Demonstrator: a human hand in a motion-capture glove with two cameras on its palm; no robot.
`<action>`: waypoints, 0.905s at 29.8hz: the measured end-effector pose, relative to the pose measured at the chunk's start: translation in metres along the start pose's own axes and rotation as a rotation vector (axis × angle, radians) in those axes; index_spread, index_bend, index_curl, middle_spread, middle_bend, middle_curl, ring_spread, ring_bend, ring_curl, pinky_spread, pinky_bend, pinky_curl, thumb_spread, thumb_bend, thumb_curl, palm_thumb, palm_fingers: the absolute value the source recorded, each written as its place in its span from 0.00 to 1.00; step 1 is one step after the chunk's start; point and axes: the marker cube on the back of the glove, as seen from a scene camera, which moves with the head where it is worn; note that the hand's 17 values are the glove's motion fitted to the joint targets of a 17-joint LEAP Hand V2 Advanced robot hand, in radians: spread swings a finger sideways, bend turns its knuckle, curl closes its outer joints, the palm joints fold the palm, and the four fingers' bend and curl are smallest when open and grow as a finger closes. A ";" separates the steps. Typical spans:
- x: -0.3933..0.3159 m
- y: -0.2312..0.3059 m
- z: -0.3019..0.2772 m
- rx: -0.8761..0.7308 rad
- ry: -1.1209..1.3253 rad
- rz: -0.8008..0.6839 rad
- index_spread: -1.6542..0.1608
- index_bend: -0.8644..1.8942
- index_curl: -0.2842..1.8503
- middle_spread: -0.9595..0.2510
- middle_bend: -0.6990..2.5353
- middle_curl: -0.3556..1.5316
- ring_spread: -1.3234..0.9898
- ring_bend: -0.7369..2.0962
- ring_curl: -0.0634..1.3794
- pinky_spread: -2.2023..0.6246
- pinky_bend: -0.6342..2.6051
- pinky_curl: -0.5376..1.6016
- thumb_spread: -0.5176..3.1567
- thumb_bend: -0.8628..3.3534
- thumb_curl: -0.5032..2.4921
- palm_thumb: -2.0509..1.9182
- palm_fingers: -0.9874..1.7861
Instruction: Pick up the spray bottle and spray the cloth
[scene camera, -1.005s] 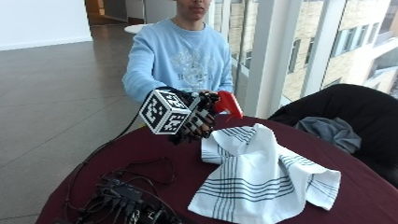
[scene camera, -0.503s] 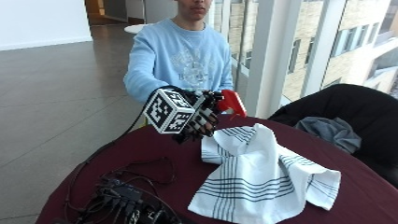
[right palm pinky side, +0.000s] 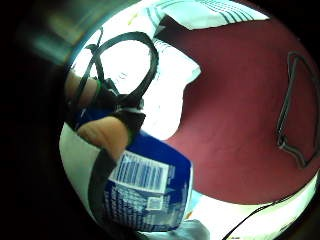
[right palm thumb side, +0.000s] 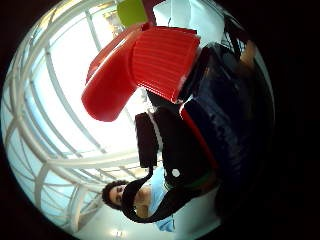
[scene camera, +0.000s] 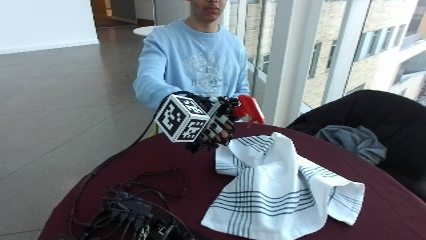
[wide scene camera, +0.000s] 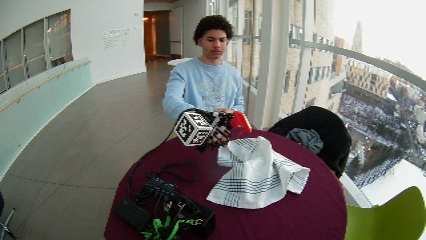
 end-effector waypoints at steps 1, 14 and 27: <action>0.000 0.000 0.000 0.000 0.000 0.000 0.84 0.37 0.34 0.77 0.31 0.44 0.60 0.43 0.33 0.87 0.25 0.40 0.48 0.20 0.25 0.62 0.77; -0.002 -0.001 0.001 0.006 -0.007 -0.006 0.84 0.37 0.34 0.77 0.31 0.44 0.60 0.43 0.33 0.87 0.25 0.41 0.48 0.20 0.25 0.62 0.77; -0.004 -0.001 0.005 0.005 0.002 -0.008 0.84 0.37 0.34 0.77 0.32 0.44 0.60 0.43 0.33 0.87 0.25 0.41 0.48 0.20 0.25 0.62 0.78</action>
